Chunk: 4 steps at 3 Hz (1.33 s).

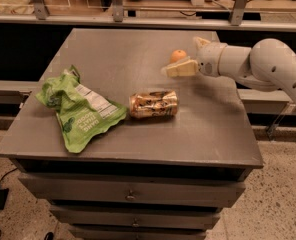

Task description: Move orange near green rice chip bag

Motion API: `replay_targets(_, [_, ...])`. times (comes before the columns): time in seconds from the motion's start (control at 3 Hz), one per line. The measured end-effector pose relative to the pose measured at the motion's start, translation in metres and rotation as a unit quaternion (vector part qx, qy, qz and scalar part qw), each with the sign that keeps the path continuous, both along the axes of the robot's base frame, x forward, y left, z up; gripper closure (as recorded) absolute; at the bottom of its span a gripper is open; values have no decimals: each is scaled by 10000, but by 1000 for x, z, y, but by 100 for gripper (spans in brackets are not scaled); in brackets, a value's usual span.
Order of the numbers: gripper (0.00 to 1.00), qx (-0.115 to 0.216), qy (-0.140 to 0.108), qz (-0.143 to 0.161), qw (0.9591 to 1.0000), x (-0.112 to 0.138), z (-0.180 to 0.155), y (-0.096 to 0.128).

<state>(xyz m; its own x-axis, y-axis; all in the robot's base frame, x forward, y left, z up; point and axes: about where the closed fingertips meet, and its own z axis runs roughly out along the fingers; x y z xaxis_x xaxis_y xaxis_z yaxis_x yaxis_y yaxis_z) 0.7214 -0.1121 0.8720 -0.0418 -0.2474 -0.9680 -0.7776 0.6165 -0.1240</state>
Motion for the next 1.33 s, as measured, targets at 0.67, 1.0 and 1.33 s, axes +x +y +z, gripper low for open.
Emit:
replay_targets(0.67, [47, -339, 46, 100, 9994, -2, -2, 5])
replay_targets(1.0, [70, -424, -81, 79, 9990, -1, 13, 3])
replay_targets(1.33, [99, -361, -205, 126, 9991, -2, 32, 6])
